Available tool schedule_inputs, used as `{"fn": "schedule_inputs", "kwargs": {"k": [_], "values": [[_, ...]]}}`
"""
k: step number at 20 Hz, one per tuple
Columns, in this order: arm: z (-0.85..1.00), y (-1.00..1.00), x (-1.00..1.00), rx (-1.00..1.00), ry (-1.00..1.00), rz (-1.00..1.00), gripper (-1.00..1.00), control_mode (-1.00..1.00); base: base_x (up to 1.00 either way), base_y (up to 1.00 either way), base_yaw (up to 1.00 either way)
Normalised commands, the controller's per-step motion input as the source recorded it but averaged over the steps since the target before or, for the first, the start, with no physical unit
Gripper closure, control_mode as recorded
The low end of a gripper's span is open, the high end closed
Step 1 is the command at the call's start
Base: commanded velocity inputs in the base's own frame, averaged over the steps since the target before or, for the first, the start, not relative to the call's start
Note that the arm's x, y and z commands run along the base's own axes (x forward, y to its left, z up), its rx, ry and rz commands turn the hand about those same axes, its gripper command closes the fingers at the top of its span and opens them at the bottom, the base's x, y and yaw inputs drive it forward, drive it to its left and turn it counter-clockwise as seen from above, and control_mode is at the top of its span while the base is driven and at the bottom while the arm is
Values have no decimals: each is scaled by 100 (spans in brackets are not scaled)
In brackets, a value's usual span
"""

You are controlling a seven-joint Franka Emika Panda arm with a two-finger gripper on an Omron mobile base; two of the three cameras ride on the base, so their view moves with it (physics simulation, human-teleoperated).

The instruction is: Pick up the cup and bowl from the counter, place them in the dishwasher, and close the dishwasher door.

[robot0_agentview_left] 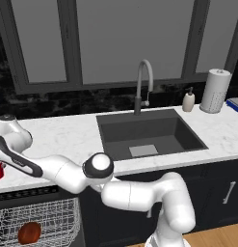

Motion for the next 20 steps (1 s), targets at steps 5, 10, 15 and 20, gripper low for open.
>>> {"fn": "schedule_inputs", "kwargs": {"k": [5, 10, 15, 20], "values": [[0, -36, -24, 1, -5, -2, 100, -100, 0, 0, 0], [-1, -86, -35, 14, -16, -26, 100, -100, 0, 0, 0], [-23, -73, -37, 28, -20, -33, 100, -100, 0, 0, 0], [-18, -59, -47, 40, -25, -29, 100, -100, 0, 0, 0]]}}
